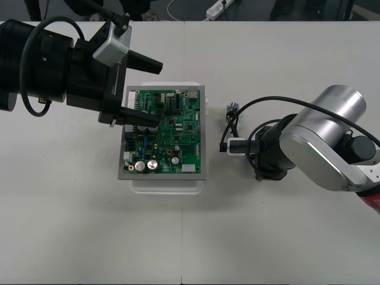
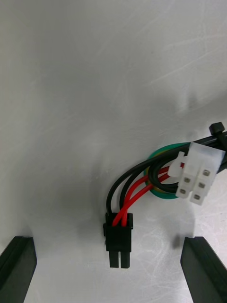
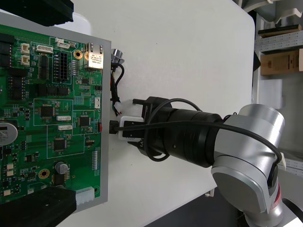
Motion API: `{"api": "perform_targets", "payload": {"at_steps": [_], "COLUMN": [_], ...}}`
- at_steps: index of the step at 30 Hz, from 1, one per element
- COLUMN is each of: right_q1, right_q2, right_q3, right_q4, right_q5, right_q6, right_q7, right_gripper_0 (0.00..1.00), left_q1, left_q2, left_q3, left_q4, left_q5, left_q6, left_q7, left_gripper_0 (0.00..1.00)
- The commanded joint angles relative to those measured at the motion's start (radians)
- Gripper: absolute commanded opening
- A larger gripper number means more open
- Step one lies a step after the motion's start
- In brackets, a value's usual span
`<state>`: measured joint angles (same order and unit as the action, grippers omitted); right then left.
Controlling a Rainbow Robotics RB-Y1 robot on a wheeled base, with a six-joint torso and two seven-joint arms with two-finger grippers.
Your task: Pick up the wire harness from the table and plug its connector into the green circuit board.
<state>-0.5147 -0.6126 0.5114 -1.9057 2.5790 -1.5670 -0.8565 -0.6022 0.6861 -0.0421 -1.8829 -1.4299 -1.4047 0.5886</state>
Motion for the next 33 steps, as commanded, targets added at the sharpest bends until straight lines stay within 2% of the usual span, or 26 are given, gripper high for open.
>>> {"api": "perform_targets", "payload": {"at_steps": [1, 33], "right_q1": [-0.013, -0.004], "right_q2": [0.019, 0.01], "right_q3": [0.009, 0.01], "right_q4": [0.0, 0.048], "right_q5": [0.021, -0.011], "right_q6": [-0.004, -0.004], "right_q7": [-0.055, -0.058], "right_gripper_0": [0.89, 0.89], "left_q1": [-0.045, -0.045], "left_q2": [-0.016, -0.016], "left_q3": [-0.013, -0.013], "left_q4": [-0.035, -0.035], "left_q5": [0.0, 0.0], "left_q6": [0.05, 0.05], "left_q7": [0.065, 0.065], "left_gripper_0": [1.0, 1.0]}}
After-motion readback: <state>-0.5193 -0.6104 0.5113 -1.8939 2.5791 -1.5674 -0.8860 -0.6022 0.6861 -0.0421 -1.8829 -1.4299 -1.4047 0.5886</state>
